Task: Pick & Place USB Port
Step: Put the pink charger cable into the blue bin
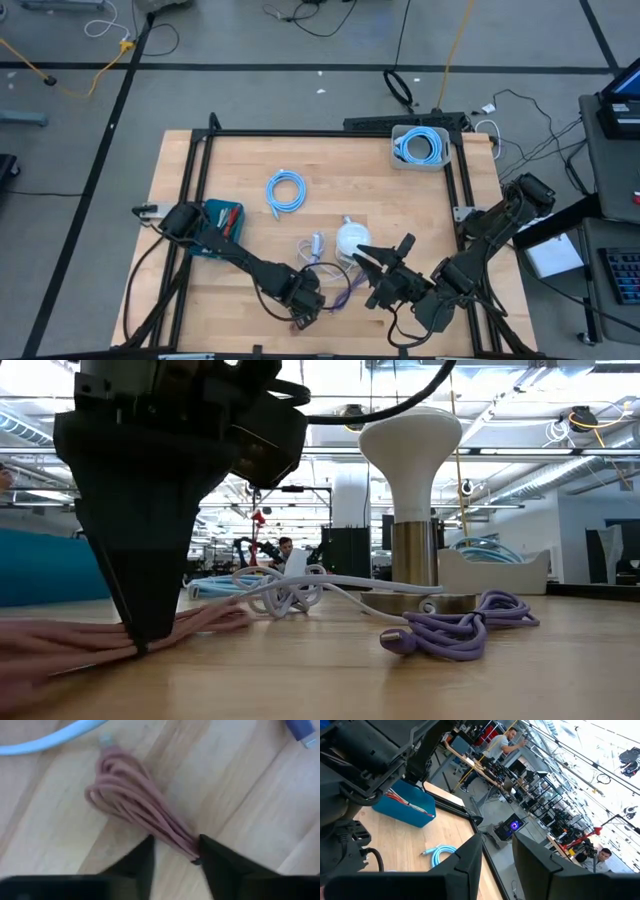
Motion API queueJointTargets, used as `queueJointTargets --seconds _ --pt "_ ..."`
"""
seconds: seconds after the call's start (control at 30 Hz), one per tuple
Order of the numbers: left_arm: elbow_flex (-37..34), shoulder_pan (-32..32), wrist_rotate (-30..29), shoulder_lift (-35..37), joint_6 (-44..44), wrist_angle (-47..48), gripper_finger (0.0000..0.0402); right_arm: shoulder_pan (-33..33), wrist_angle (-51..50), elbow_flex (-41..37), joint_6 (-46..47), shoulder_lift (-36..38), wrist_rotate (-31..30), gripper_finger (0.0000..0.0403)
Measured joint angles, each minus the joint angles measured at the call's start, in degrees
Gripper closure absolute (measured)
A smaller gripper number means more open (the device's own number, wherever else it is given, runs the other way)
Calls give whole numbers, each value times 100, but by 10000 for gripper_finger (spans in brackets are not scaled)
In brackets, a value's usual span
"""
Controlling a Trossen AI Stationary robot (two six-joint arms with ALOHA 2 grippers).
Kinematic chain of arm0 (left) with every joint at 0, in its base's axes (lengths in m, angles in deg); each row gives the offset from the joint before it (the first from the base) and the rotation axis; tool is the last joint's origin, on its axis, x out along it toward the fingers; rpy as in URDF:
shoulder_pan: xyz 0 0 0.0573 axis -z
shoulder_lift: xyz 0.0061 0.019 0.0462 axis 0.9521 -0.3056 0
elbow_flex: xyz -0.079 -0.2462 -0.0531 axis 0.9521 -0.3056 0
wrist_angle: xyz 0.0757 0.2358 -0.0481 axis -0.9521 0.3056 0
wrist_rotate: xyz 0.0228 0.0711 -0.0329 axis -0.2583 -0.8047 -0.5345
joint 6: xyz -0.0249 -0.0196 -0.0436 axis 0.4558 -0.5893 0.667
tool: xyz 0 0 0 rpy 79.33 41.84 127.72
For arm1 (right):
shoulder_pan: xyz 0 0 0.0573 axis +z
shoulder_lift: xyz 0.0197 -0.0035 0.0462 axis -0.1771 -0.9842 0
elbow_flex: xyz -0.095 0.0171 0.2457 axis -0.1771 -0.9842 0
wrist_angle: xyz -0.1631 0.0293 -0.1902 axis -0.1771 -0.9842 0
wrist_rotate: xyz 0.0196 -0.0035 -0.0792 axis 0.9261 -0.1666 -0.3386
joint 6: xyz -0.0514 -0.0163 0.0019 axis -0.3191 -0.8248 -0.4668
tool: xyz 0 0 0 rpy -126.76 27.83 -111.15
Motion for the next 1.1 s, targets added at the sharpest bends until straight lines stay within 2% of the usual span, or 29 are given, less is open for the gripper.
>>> queueJointTargets --seconds 0.1,0.17,0.3,0.47,0.53,0.6,0.77,0.83,0.97,1.1 --pt "15 7 64 -9 -186 -238 355 0 1 0 -4 0 -15 303" --pt "8 11 82 -14 -319 -347 381 0 1 0 -3 0 -17 303" --pt "11 13 120 -12 -355 -301 387 2 1 0 -2 0 -19 303" --pt "3 39 69 339 -341 879 395 35 1 -1 -3 0 -20 303" --pt "-55 43 -247 626 -167 1910 398 39 3 0 -2 0 -20 303" --pt "-33 16 -653 1003 138 2544 398 38 -1 -1 -2 0 -17 303" --pt "-46 15 -1939 1939 1428 4722 399 38 5 1 20 0 -15 303" --pt "-30 78 -2188 2269 1940 4897 399 39 8 1 24 0 -11 303" --pt "-602 95 -2470 2968 2506 4979 399 42 9 0 34 0 1 303" --pt "-1682 -74 -2147 3407 2828 4932 399 53 15 1 37 0 2 303"
